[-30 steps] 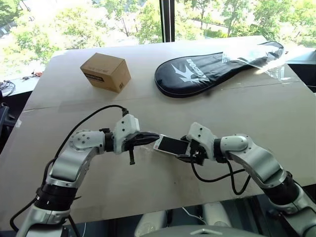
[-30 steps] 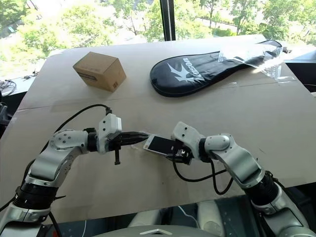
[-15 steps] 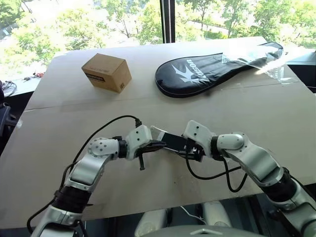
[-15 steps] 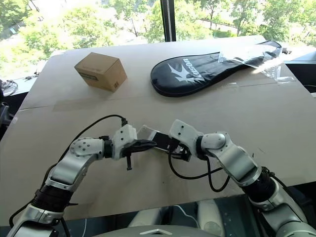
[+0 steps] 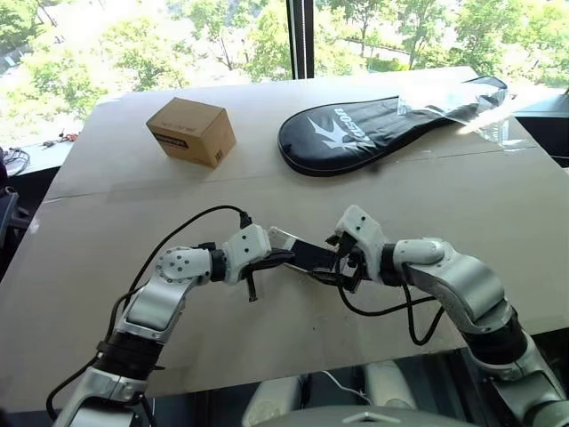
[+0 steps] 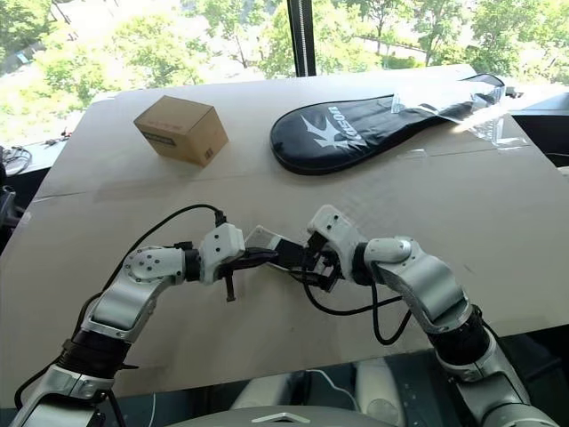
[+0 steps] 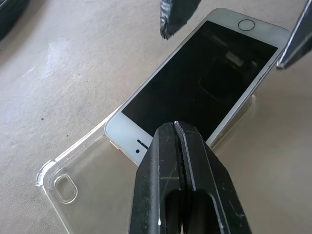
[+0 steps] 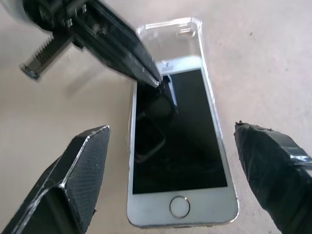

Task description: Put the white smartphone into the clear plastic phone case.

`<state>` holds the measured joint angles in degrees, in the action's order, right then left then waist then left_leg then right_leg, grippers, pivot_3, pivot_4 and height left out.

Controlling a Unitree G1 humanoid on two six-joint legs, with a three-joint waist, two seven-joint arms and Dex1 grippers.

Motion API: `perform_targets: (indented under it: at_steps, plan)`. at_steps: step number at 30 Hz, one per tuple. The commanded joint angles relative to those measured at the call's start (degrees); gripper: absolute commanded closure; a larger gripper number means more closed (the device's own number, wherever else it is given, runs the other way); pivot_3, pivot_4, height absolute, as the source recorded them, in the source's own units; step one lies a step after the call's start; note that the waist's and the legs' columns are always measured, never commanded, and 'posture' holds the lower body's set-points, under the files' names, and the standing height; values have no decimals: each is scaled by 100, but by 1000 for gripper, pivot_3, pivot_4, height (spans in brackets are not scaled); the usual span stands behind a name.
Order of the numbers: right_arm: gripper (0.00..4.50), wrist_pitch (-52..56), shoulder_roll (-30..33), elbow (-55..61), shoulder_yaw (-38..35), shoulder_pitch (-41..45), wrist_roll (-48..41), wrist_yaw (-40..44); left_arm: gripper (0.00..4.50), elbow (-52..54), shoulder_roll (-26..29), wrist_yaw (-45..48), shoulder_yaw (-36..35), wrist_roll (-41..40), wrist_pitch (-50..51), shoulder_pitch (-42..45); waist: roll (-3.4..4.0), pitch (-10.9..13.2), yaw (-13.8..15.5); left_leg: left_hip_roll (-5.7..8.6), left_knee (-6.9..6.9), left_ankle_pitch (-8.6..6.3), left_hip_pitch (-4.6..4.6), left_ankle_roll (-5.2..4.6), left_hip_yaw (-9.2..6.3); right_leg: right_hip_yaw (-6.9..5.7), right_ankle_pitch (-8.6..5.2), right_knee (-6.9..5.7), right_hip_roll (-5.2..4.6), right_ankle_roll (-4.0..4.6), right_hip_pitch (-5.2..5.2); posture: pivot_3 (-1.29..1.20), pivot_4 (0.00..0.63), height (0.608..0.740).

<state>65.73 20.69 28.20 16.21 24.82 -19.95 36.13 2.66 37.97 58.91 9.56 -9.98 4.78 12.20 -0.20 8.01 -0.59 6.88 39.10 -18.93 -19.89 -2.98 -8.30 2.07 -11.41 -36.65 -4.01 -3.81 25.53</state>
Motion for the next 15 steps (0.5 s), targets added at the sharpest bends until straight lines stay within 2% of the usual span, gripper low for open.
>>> perform_targets:
  at_steps: [1,2,5,8,10,12,13,15]
  plan:
    - [159,185,399,326,-687,0,-436,238,4500,-246,77,23,132,222,60,-126,0,0,20,0,0,0,0,0,0,0,0,0,0,0,0,0,150,740]
    - [159,178,602,365,-742,-14,-487,323,4500,-251,74,22,129,220,52,-124,0,0,28,2,0,0,0,0,0,0,0,2,-1,0,0,0,150,740]
    - [1047,117,1358,552,-699,-110,-714,778,4500,-206,32,-9,61,158,-29,-104,1,0,46,4,0,0,0,-1,0,-1,0,4,-3,0,-1,0,150,740]
    - [2488,-107,1946,608,-347,-252,-612,954,4500,200,-106,-151,-242,-260,286,89,2,2,51,3,-2,0,-2,-1,0,-1,-1,3,-4,-1,-1,0,150,740]
    - [3502,-184,2032,562,-258,-280,-615,947,4500,294,-144,-206,-384,-398,416,268,-3,5,37,2,0,0,-7,-1,0,-1,0,3,-4,-1,0,0,150,740]
    - [4269,-311,2076,467,-63,-258,-472,878,4500,98,-205,-419,-666,-532,626,669,-5,7,32,2,2,0,-9,-1,0,0,0,2,-4,-1,2,0,150,740]
    - [4419,-377,2053,412,54,-231,-389,824,4500,-130,-181,-524,-762,-473,624,859,-7,8,36,2,4,0,-10,-1,0,-1,0,1,-5,-1,2,0,150,740]
    - [4419,-468,2028,345,256,-163,-273,771,4500,-551,-76,-642,-816,-238,509,1047,-12,11,35,2,8,0,-11,0,-3,-5,0,0,-5,-1,2,0,150,740]
